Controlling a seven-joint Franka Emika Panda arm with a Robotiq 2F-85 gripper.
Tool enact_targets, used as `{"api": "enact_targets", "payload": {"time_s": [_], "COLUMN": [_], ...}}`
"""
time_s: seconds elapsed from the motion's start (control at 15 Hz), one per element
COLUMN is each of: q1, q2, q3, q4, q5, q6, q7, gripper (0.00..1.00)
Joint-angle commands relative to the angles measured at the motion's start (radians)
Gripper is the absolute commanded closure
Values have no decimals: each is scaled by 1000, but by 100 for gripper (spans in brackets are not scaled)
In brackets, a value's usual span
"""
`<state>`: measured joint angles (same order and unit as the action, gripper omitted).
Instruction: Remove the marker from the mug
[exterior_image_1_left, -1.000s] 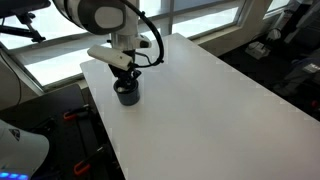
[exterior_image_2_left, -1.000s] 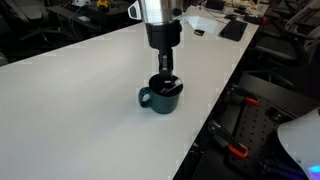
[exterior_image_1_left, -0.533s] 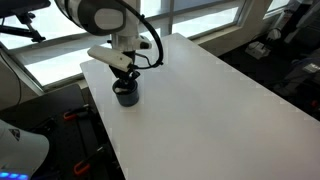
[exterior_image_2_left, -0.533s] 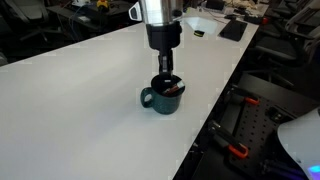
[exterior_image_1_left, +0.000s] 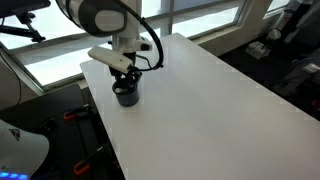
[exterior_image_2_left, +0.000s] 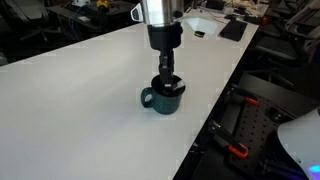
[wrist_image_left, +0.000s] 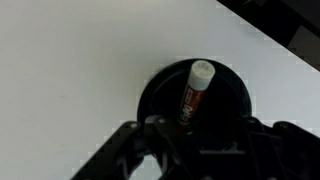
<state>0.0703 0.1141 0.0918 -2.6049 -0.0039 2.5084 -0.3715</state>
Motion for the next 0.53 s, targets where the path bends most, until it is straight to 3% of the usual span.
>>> {"api": "enact_targets", "payload": {"time_s": [0.0, 0.13, 0.47], "q1": [-5, -2, -3], "q2": [-28, -33, -17], "q3": [11, 11, 14], "q4": [-8, -13, -4], "q5": [14, 5, 14], "q6": [-21, -8, -4], "q7": [-3, 11, 4], "gripper": [14, 1, 0]}}
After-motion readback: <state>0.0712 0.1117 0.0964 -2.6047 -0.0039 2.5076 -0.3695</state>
